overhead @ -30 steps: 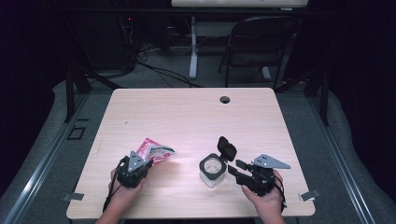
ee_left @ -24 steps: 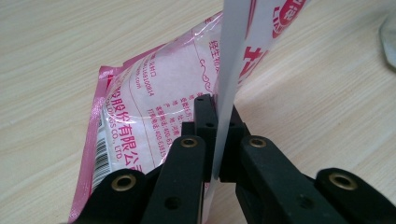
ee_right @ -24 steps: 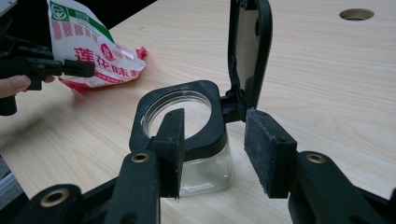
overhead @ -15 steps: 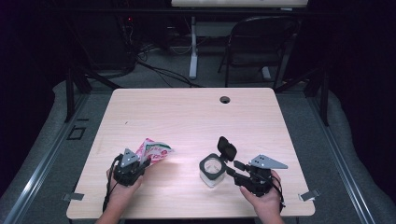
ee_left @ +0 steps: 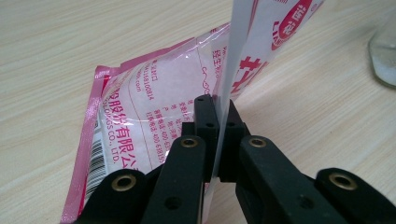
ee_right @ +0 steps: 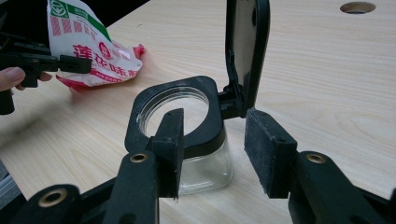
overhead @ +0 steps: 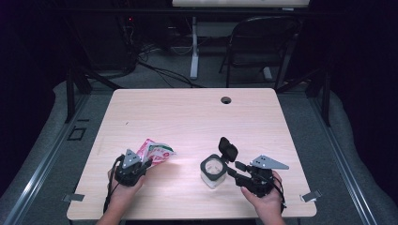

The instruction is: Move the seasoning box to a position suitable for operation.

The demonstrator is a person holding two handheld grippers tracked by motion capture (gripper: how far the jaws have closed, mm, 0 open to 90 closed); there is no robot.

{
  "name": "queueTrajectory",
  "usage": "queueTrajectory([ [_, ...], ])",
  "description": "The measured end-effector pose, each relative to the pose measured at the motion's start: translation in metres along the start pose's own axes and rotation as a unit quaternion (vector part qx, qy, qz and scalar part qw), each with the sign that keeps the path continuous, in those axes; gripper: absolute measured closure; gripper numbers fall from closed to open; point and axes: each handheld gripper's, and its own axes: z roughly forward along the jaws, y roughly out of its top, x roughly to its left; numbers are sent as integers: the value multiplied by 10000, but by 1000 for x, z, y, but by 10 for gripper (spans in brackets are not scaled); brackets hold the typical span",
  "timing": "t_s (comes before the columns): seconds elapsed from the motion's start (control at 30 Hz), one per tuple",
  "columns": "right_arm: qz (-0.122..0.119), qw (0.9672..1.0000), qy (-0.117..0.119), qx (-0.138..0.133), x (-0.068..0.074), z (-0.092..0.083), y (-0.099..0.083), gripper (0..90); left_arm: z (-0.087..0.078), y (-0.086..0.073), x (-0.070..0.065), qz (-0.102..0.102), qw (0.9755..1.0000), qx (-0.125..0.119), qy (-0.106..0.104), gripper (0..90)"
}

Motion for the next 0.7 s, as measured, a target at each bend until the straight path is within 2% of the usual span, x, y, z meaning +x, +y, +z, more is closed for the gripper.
queueTrajectory([
  [0.47, 25, 10000, 0, -19, 0, -1, 0, 574, -7, 5, 3, 35, 10000, -70, 3, 900],
  [0.6, 66, 10000, 9, -21, -2, -1, 0, 568, -9, 7, 6, 110, 9999, 11, -34, 900],
  [0.7, 60, 10000, 11, -21, -2, 0, 0, 562, -10, 8, 6, 200, 9998, 29, 24, 900],
])
